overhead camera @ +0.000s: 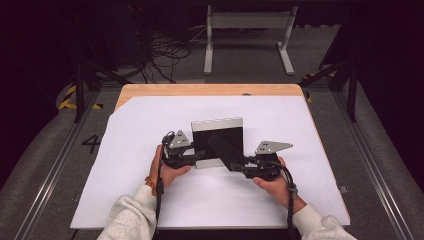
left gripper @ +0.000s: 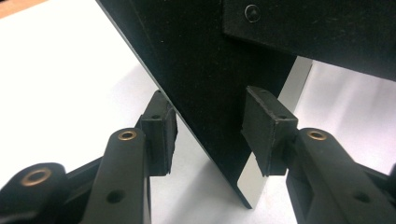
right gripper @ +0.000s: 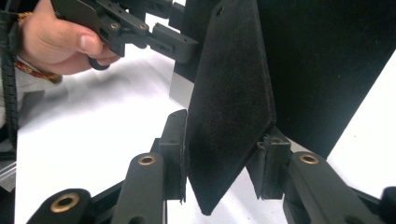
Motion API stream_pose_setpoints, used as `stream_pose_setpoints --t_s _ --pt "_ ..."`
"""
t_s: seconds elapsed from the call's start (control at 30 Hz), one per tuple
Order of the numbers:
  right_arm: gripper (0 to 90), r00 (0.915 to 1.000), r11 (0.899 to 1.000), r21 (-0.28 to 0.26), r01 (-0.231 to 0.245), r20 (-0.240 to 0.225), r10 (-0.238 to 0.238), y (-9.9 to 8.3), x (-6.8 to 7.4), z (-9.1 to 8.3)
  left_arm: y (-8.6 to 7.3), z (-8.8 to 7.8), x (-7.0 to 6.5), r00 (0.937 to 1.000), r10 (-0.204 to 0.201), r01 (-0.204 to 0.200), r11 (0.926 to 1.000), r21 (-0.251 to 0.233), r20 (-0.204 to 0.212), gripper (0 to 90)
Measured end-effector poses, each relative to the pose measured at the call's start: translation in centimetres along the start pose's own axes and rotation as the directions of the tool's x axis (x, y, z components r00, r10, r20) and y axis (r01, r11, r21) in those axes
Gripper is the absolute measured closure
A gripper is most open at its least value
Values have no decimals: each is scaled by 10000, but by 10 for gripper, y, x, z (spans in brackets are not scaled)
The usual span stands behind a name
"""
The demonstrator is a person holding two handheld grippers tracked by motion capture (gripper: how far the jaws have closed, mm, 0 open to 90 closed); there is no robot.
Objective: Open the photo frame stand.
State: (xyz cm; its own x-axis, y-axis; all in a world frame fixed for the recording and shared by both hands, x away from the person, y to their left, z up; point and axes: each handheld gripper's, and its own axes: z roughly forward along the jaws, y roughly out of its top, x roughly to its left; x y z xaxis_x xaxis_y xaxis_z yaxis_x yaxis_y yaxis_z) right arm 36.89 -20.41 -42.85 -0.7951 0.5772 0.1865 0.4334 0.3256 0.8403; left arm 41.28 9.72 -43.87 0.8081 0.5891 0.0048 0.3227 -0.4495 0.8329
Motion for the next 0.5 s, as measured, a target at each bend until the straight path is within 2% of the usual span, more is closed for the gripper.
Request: stream_pose_setpoints --t_s 0.23,0.5 --pt "661 9995 9994 216 278 174 -282 -3 3 5 1 -4 1 9995 104 -110 9997 -200 -293 620" --pt "673 9985 9980 397 481 226 -491 -4 6 6 1 -6 1 9994 142 -150 9995 -268 -315 638"
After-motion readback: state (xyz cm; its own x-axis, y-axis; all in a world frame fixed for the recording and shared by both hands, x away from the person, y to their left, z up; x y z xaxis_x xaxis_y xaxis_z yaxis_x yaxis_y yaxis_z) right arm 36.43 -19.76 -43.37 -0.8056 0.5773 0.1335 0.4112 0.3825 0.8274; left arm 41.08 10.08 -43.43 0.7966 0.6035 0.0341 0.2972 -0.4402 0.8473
